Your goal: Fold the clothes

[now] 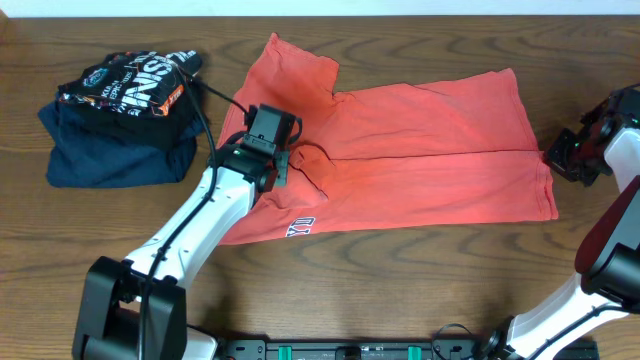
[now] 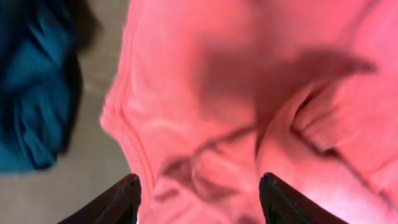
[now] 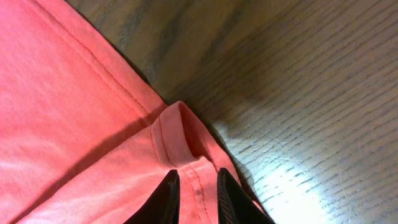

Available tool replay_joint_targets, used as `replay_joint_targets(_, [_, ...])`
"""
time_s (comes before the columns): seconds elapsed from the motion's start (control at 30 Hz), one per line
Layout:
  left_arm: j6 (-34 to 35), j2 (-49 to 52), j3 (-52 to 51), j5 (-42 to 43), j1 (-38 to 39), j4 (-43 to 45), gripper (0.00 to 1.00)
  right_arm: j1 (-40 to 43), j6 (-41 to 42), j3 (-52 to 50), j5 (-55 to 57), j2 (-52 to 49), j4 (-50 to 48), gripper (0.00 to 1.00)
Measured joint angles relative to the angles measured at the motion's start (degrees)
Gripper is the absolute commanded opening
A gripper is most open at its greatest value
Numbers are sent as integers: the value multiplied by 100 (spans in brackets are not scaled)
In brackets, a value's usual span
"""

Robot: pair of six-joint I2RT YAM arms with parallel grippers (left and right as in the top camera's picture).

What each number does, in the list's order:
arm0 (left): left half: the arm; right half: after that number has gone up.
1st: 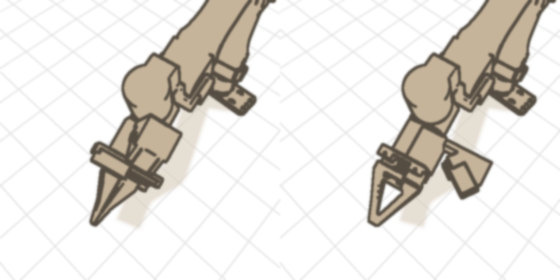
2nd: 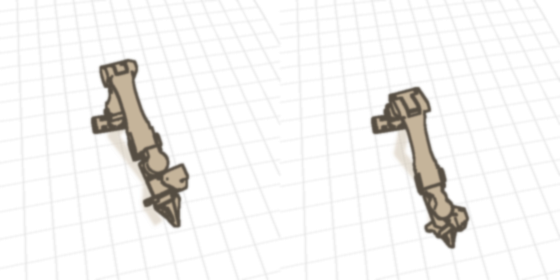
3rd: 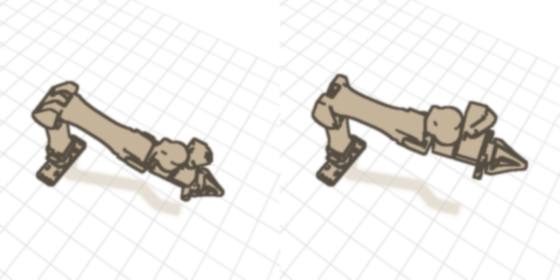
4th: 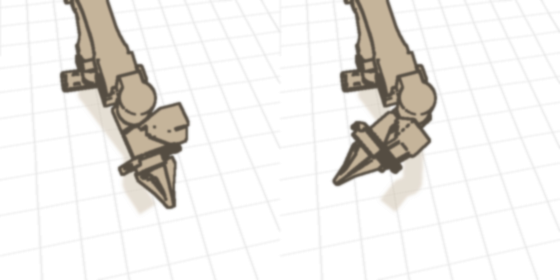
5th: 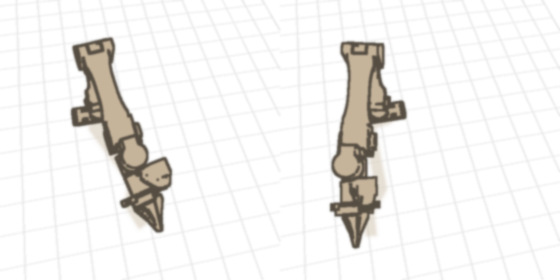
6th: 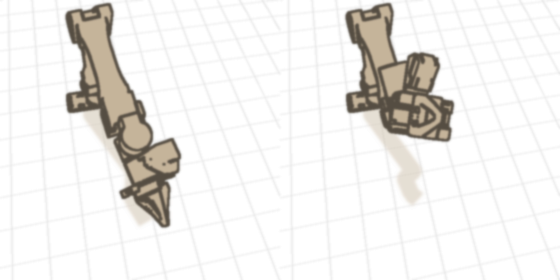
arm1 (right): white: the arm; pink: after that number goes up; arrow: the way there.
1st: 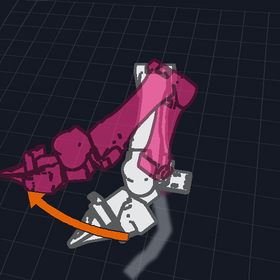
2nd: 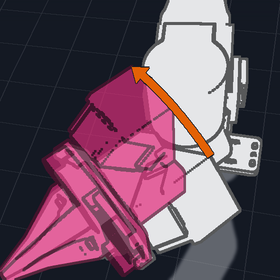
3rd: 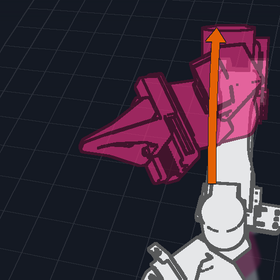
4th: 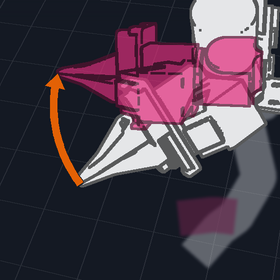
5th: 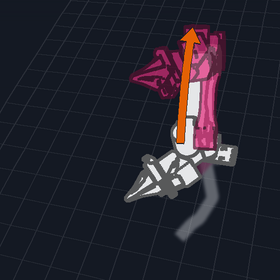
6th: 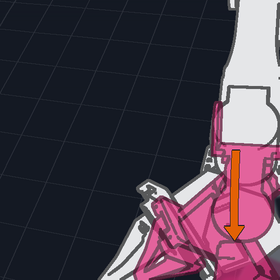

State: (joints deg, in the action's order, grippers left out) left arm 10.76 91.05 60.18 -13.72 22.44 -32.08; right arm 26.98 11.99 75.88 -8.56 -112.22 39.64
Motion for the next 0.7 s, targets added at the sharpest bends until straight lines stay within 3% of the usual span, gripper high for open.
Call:
replay_joint_targets(0.37, [146,50,0,1646,0,262,44,0,-52,2,225,22,330,20])
replay_joint_targets(0.7, [199,800,0,2293,0,1471,42,2,-70,229,479,142,994,20])
